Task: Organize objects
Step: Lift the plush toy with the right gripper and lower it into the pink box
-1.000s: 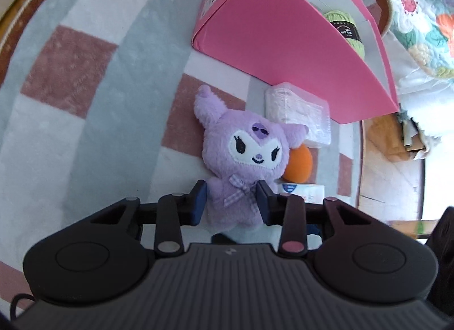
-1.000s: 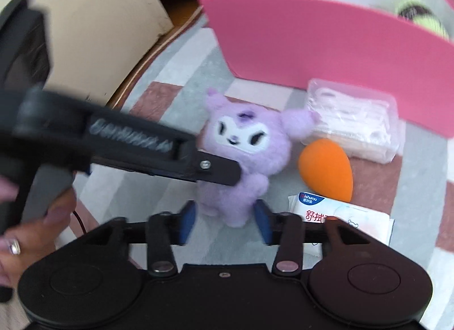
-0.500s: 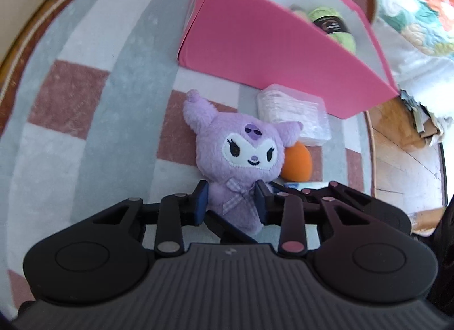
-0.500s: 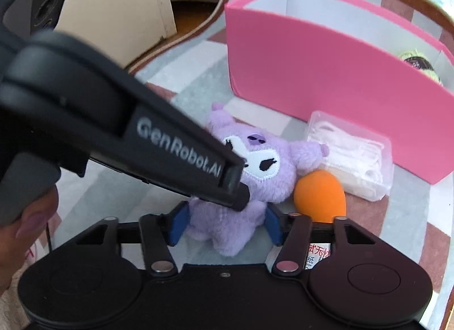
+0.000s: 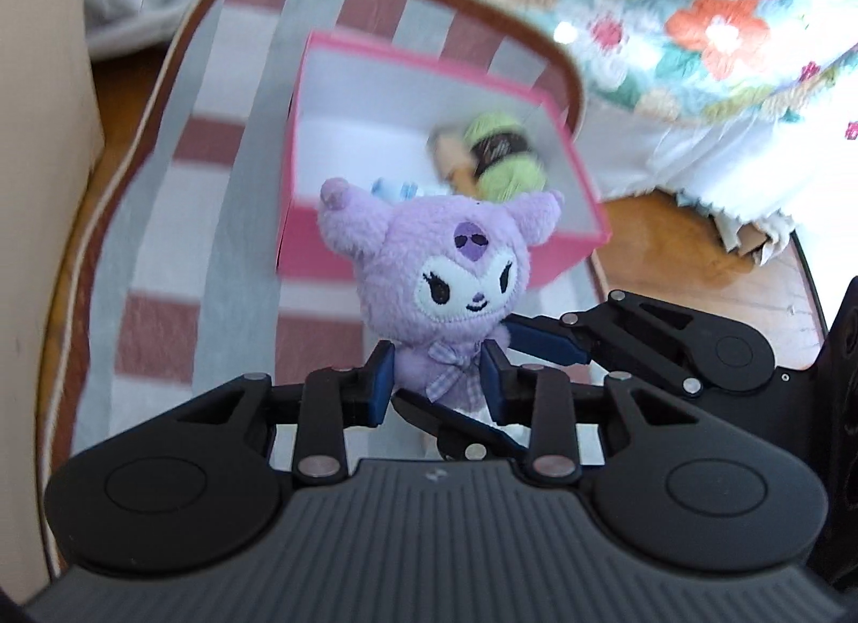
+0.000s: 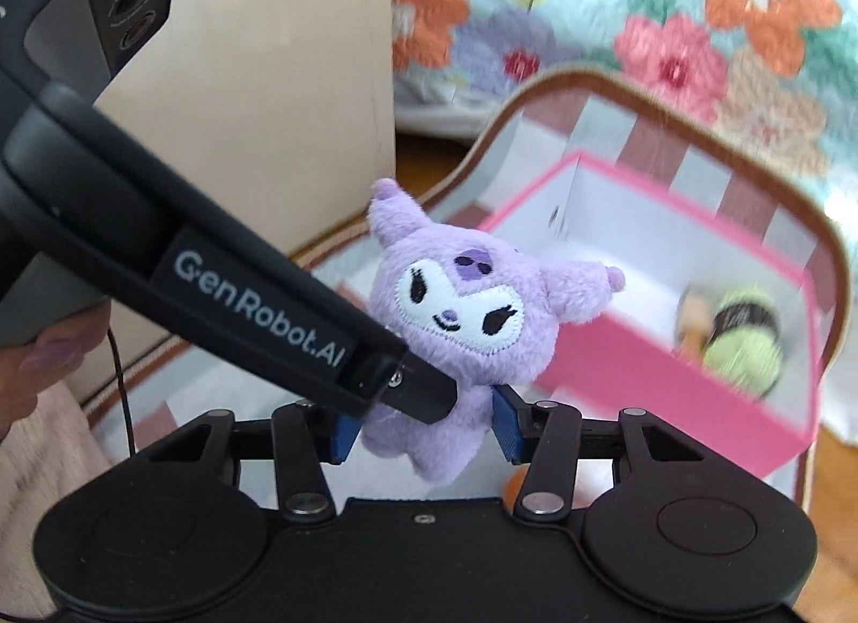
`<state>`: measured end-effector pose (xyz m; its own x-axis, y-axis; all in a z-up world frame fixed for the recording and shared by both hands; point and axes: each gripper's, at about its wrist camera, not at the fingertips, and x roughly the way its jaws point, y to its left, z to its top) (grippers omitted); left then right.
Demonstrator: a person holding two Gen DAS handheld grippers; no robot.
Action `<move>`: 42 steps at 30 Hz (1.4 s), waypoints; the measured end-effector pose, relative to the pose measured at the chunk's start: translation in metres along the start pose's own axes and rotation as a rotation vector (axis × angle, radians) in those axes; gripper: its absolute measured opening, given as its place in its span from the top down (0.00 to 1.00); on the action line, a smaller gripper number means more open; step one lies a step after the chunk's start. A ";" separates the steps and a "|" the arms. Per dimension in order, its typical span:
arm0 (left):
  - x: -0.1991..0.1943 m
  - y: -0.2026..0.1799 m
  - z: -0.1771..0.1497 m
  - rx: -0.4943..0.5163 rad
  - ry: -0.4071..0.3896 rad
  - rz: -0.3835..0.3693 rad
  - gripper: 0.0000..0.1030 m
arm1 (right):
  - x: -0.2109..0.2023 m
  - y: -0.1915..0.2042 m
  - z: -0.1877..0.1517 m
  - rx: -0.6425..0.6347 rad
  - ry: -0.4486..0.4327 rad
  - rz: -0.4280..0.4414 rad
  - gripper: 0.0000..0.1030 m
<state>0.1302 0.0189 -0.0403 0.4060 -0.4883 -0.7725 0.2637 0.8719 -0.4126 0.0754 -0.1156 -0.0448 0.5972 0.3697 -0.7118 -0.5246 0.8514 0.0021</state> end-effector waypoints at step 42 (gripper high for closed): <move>0.249 0.023 0.143 -0.320 0.186 0.137 0.68 | 0.140 -0.176 0.044 0.162 0.254 0.079 0.58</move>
<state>0.3628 -0.0881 -0.1732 0.2454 -0.3774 -0.8929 -0.0799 0.9101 -0.4066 0.2782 -0.1970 -0.1143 0.3770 0.3501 -0.8575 -0.4477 0.8794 0.1622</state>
